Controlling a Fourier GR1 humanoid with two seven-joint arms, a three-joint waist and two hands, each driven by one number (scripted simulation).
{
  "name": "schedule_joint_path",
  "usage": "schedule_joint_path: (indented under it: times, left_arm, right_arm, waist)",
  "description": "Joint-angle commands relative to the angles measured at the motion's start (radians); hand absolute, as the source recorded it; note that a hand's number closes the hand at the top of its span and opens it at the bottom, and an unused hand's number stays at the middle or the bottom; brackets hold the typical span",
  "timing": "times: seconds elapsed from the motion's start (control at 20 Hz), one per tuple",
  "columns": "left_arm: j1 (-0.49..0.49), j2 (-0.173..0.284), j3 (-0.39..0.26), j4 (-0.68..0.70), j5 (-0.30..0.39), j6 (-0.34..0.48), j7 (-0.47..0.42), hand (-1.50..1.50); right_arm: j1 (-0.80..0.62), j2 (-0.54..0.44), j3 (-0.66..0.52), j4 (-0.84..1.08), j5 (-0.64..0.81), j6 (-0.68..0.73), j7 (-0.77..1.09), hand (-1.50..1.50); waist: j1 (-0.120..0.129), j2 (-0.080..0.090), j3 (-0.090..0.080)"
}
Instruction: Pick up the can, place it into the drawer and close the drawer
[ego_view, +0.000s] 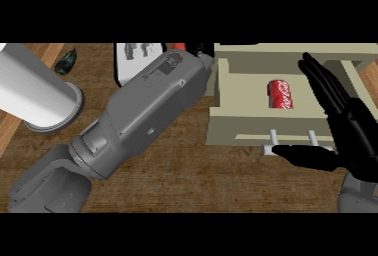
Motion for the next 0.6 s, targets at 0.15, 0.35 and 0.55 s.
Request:
schedule_joint_path:
  times: [0.15,0.35,0.55]
  left_arm:
    - [0.037,0.081,-0.005,-0.085,-0.033,0.000,0.082,-1.50]
    - [0.029,0.073,-0.020,-0.138,-0.061,0.079,0.113,-1.50]
    - [0.074,0.166,-0.016,-0.198,-0.082,0.038,0.157,-1.50]
  right_arm:
    - [-0.140,-0.035,0.083,0.325,0.191,-0.119,-0.080,-1.50]
    - [-0.244,-0.046,0.132,0.473,0.317,-0.147,-0.040,-1.50]
    - [-0.333,-0.026,0.073,0.710,0.331,-0.282,-0.080,-1.50]
  waist:
    - [0.015,-0.003,0.000]
    - [0.021,-0.004,0.000]
    - [0.021,-0.001,0.001]
